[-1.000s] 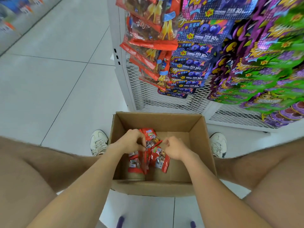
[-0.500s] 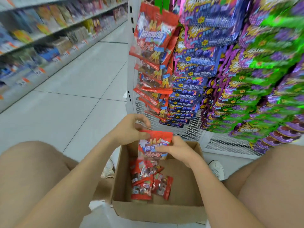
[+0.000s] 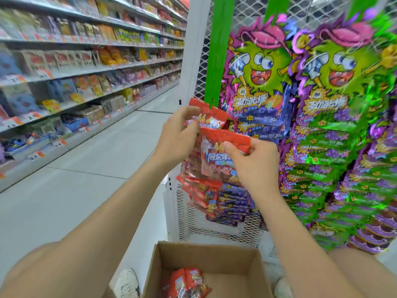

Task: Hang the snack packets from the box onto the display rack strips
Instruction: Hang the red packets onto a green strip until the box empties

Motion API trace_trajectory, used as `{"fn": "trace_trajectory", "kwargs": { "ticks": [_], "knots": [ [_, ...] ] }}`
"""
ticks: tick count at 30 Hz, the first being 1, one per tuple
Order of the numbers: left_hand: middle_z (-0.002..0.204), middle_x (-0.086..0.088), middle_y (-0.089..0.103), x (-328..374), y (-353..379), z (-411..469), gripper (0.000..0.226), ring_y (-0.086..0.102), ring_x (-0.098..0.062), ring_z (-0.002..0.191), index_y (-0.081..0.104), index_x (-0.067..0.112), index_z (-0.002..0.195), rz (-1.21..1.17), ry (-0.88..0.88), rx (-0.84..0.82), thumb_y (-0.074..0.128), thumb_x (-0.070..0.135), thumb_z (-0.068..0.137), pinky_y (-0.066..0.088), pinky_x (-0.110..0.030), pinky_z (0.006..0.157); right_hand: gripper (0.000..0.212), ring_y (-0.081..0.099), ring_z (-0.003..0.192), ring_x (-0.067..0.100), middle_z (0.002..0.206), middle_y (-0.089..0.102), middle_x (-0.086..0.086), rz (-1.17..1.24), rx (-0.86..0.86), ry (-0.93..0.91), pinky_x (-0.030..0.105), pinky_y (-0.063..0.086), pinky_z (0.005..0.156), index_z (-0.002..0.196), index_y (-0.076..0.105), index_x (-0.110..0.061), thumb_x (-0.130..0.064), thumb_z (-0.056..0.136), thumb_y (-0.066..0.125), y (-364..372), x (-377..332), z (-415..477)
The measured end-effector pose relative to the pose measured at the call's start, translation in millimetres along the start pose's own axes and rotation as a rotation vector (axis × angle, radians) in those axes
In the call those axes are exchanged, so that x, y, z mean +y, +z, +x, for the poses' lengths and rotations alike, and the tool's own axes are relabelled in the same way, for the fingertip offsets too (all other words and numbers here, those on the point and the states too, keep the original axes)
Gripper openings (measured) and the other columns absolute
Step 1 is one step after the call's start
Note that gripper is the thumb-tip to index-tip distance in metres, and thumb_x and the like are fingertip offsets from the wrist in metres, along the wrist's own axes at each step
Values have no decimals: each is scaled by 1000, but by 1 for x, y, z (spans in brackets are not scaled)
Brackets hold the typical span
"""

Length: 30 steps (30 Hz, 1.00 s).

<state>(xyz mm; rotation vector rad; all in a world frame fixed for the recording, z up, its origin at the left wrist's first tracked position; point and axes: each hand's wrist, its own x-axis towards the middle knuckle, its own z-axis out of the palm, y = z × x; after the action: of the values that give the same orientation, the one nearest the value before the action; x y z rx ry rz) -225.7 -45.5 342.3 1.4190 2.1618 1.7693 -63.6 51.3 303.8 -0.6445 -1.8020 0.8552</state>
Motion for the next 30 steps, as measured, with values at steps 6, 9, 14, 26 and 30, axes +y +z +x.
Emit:
{"fn": "trace_trajectory", "kwargs": {
  "ticks": [6,9,14,26,30],
  "knots": [
    [126,2,66,36,14,80,39,61,-16,118,62,17,134,-123,-111,86,47,13,99,49,-35,104,25,48,72,28,73,52,0,-291,16,-134,38,20,64,89,59,-9,-23,108,51,6,-45,81],
    [93,2,67,41,14,96,14,59,-17,85,65,22,96,-237,-224,91,55,32,91,44,-36,76,28,49,69,27,71,54,-2,-290,52,-149,35,19,64,86,61,-9,-24,108,53,17,-55,101],
    [102,1,81,43,4,98,57,76,-26,100,79,22,97,-430,-387,44,75,66,60,58,-45,93,32,52,62,25,62,60,-2,-234,141,-215,36,29,63,79,70,-10,-31,101,61,30,-68,116],
    [106,-12,81,59,-4,82,44,78,-33,102,77,8,110,-452,-341,-167,66,50,101,61,-56,95,42,44,57,38,46,44,3,-113,169,-138,38,36,61,57,54,-1,-24,91,61,32,-76,118],
    [108,-17,80,58,-5,78,48,76,-38,105,76,5,114,-395,-296,-189,60,49,105,60,-60,96,47,34,53,32,46,35,1,-152,154,-152,35,26,61,51,43,-9,-23,92,62,27,-74,110]
  ]
}}
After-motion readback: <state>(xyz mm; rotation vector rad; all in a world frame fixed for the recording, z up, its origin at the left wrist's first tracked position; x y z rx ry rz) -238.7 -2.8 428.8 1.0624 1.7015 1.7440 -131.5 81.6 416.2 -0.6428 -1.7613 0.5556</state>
